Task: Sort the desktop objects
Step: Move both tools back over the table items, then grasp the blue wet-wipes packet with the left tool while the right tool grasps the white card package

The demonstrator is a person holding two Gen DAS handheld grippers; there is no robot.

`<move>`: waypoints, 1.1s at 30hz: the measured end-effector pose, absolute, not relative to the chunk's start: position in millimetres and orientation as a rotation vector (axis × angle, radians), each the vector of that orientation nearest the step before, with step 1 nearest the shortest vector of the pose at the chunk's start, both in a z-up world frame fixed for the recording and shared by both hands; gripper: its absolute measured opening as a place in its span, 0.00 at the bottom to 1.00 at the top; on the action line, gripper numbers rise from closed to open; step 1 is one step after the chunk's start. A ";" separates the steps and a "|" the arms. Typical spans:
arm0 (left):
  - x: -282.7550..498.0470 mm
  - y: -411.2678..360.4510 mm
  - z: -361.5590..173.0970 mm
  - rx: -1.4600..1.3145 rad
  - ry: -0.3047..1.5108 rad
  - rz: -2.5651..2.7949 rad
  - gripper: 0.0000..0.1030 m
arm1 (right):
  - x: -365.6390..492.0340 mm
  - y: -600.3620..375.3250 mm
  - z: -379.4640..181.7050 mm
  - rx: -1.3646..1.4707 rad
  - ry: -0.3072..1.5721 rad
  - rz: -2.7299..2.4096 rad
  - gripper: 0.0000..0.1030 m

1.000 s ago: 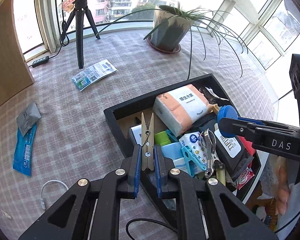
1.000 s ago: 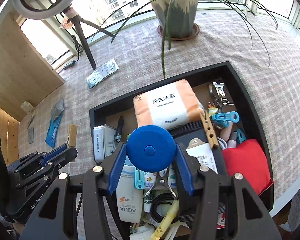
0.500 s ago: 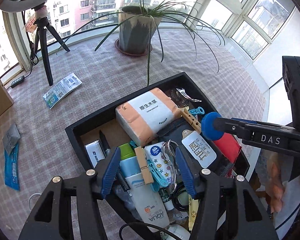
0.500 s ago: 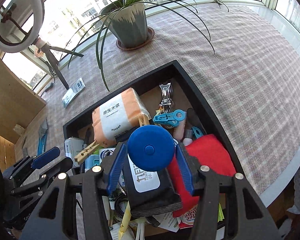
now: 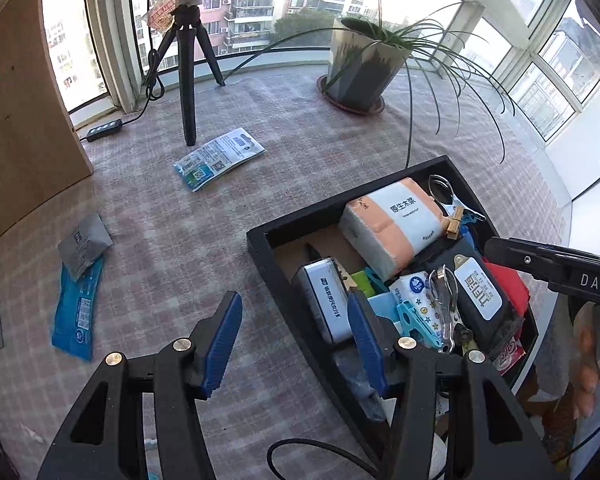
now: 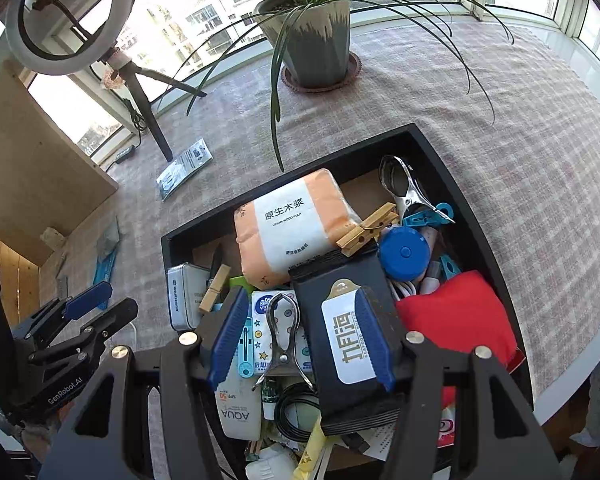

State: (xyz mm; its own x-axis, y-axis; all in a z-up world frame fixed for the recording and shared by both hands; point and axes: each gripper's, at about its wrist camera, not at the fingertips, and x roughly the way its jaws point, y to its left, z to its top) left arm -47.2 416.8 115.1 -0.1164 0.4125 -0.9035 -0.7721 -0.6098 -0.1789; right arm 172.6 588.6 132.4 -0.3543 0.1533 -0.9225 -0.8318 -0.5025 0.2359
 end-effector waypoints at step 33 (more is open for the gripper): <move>-194.0 295.2 7.8 -1.586 0.598 1.952 0.63 | -64.6 637.3 69.5 -1.372 1.239 1.855 0.65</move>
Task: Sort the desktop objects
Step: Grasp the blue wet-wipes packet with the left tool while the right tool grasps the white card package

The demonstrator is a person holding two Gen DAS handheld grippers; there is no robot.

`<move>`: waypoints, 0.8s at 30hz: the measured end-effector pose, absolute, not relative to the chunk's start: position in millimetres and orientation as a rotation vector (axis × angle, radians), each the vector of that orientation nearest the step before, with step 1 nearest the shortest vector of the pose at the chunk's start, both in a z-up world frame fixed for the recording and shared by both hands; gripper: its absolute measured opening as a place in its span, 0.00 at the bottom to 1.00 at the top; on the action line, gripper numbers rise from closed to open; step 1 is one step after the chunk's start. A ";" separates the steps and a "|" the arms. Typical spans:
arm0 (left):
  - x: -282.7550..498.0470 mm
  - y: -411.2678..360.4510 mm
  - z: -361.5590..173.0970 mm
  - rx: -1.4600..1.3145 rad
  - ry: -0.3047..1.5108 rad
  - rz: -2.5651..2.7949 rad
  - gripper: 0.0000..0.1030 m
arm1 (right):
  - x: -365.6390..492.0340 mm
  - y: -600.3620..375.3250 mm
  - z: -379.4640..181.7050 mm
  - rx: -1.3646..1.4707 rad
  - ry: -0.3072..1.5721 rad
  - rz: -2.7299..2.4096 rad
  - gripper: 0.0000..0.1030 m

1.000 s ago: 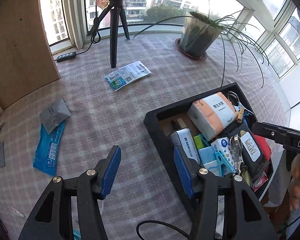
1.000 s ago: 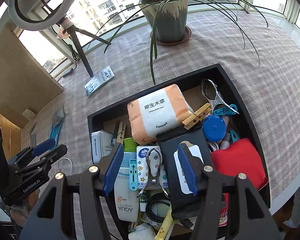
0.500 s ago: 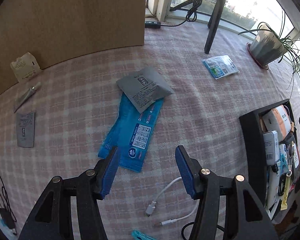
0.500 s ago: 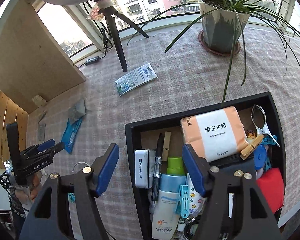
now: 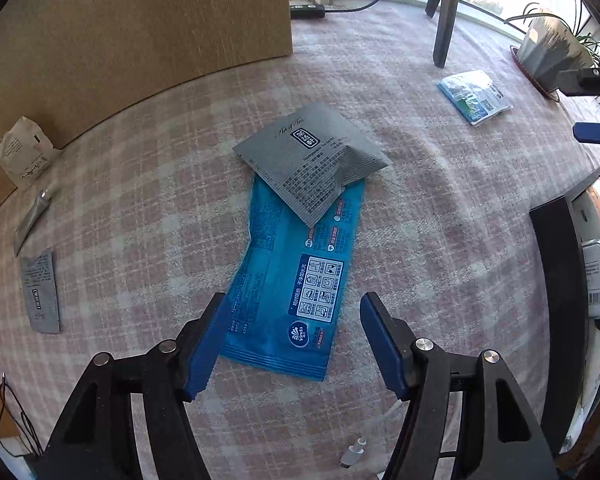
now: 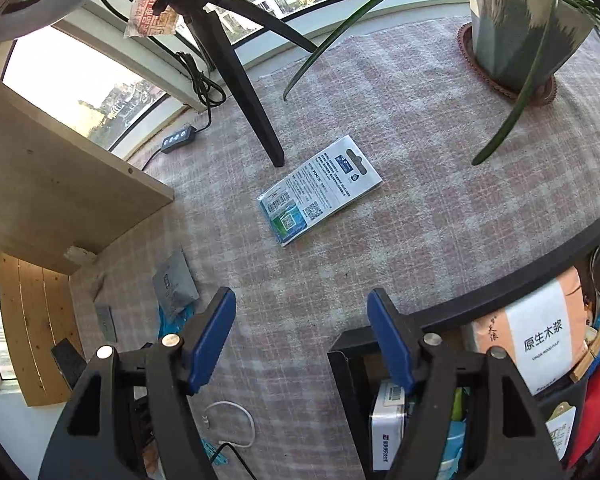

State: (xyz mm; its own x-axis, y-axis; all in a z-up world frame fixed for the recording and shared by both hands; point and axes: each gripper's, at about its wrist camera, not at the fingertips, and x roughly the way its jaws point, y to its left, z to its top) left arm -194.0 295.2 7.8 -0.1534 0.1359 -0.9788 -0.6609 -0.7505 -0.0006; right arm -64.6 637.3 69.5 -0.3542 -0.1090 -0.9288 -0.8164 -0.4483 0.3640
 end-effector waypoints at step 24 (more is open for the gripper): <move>-187.0 274.0 3.0 -1.530 0.495 1.966 0.59 | -162.9 656.3 -1.2 -1.290 1.017 1.513 0.77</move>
State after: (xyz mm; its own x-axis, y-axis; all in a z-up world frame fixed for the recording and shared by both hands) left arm -187.0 274.0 3.0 -0.1625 0.2241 -0.9609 -0.6526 -0.7548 -0.0657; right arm -163.0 656.3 -1.2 -0.0761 0.1093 -0.9911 -0.9590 -0.2801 0.0427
